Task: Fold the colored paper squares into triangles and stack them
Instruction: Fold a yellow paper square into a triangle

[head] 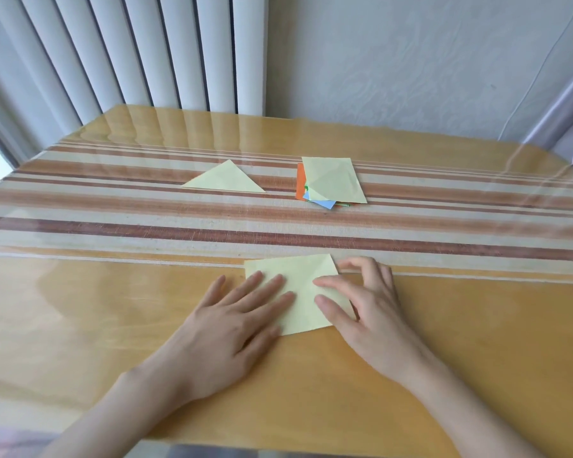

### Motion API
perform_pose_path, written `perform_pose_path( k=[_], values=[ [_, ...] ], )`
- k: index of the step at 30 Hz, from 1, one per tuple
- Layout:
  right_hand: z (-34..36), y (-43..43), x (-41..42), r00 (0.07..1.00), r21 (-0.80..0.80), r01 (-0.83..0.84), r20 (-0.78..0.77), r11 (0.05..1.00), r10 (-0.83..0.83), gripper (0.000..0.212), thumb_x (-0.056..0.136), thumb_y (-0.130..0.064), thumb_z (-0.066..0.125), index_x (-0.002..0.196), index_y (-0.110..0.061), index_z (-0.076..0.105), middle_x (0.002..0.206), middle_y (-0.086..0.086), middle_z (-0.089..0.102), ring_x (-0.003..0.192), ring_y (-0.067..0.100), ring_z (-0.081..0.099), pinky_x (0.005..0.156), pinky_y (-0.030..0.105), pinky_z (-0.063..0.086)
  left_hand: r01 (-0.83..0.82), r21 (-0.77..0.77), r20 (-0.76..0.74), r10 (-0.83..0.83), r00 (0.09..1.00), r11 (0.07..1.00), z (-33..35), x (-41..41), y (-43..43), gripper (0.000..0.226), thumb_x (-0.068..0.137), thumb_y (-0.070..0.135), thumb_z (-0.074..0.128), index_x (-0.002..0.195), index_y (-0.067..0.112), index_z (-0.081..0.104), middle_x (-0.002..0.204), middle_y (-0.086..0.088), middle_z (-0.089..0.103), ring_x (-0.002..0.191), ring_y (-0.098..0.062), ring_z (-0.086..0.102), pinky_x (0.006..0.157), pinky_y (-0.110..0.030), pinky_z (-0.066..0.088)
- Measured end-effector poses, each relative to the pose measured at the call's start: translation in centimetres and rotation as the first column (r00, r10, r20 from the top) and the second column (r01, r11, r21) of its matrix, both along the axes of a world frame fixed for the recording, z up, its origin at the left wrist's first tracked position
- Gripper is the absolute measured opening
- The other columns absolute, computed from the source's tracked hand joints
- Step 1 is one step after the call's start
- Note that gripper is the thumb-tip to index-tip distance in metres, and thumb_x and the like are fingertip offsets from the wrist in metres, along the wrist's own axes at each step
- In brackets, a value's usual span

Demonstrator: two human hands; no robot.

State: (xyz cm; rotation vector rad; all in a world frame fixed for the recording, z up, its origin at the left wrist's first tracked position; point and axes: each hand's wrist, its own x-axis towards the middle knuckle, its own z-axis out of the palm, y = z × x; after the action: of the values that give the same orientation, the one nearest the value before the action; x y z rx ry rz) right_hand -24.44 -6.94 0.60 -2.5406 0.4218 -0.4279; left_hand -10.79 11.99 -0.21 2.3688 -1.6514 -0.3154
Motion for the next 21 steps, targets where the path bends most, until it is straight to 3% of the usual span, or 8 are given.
perform_pose_path(
  k=[2,5,9,11,14,17,19,21],
  values=[
    [0.4,-1.0,-0.7,0.952,-0.045,-0.237,-0.211,0.970,0.223,0.071,0.083,-0.079,0.021,0.138,-0.041,0.045,0.156,-0.022,0.007,0.141,-0.007,-0.008,0.116,0.021,-0.004,0.050,0.015,-0.026,-0.049,0.998,0.999,0.3,0.8,0.1,0.063,0.083,0.068,-0.013,0.143,0.060,0.002,0.149,0.040,-0.011,0.139,0.009,-0.020,0.112,-0.029,-0.019],
    [0.1,-1.7,-1.3,0.883,-0.173,-0.372,-0.369,0.912,0.291,0.080,0.080,-0.082,0.006,0.149,-0.042,0.017,0.154,-0.025,-0.008,0.138,-0.013,-0.016,0.116,0.025,-0.014,0.079,0.017,-0.033,-0.078,0.996,0.997,0.1,2.2,0.6,0.055,0.089,0.052,0.002,0.144,0.058,0.005,0.148,0.043,-0.010,0.139,0.009,-0.019,0.114,-0.032,-0.016],
    [-0.4,-1.1,-1.5,0.938,-0.265,-0.310,-0.244,0.913,0.247,0.065,0.091,-0.067,0.019,0.144,-0.035,0.040,0.154,-0.012,0.026,0.139,-0.001,0.016,0.114,0.023,-0.003,0.038,-0.074,0.030,-0.036,0.999,0.996,-0.8,3.2,1.7,0.058,0.092,0.033,0.012,0.147,0.054,0.011,0.152,0.038,0.001,0.143,0.005,-0.009,0.118,-0.033,-0.006],
    [-0.7,-1.0,-1.7,0.957,-0.326,-0.279,-0.171,0.903,0.234,0.061,0.096,-0.062,0.022,0.137,-0.028,0.052,0.147,-0.004,0.043,0.133,0.007,0.031,0.112,0.027,0.012,0.080,-0.157,0.132,-0.059,0.989,0.984,-0.8,2.9,1.8,0.057,0.093,0.024,0.023,0.146,0.042,0.031,0.155,0.025,0.021,0.146,-0.005,0.008,0.116,-0.034,0.003],
    [-1.3,-0.5,-1.8,0.967,-0.423,-0.253,-0.093,0.870,0.236,0.058,0.100,-0.054,0.025,0.126,-0.019,0.062,0.136,0.005,0.056,0.123,0.019,0.050,0.104,0.033,0.030,0.147,-0.265,0.223,-0.088,0.971,0.953,-0.4,1.7,1.6,0.050,0.084,0.012,0.036,0.125,0.023,0.062,0.140,0.011,0.052,0.133,-0.010,0.042,0.110,-0.036,0.024],
    [-1.5,0.0,-1.7,0.975,-0.505,-0.203,-0.021,0.839,0.223,0.051,0.096,-0.048,0.037,0.114,-0.014,0.070,0.125,0.010,0.064,0.114,0.025,0.061,0.097,0.036,0.038,0.108,-0.334,0.148,-0.061,0.987,0.937,-0.3,0.4,1.9,0.036,0.092,0.031,0.042,0.117,0.023,0.067,0.130,0.012,0.061,0.121,-0.006,0.055,0.102,-0.033,0.042],
    [-1.2,0.1,-1.6,0.978,-0.477,-0.194,-0.022,0.857,0.209,0.054,0.095,-0.053,0.038,0.111,-0.015,0.071,0.123,0.008,0.065,0.111,0.024,0.061,0.095,0.034,0.037,0.090,-0.359,0.143,-0.041,0.989,0.929,-0.4,0.2,1.7,0.039,0.094,0.049,0.044,0.110,0.025,0.069,0.125,0.012,0.064,0.117,-0.007,0.058,0.097,-0.035,0.047],
    [-0.9,0.0,-1.6,0.977,-0.404,-0.210,-0.054,0.891,0.206,0.061,0.094,-0.063,0.033,0.114,-0.018,0.069,0.125,0.004,0.063,0.113,0.019,0.055,0.096,0.031,0.034,0.097,-0.381,0.173,-0.032,0.984,0.919,-0.4,0.4,1.3,0.038,0.093,0.051,0.045,0.100,0.024,0.071,0.116,0.014,0.067,0.107,-0.008,0.064,0.089,-0.033,0.053]
  ],
)
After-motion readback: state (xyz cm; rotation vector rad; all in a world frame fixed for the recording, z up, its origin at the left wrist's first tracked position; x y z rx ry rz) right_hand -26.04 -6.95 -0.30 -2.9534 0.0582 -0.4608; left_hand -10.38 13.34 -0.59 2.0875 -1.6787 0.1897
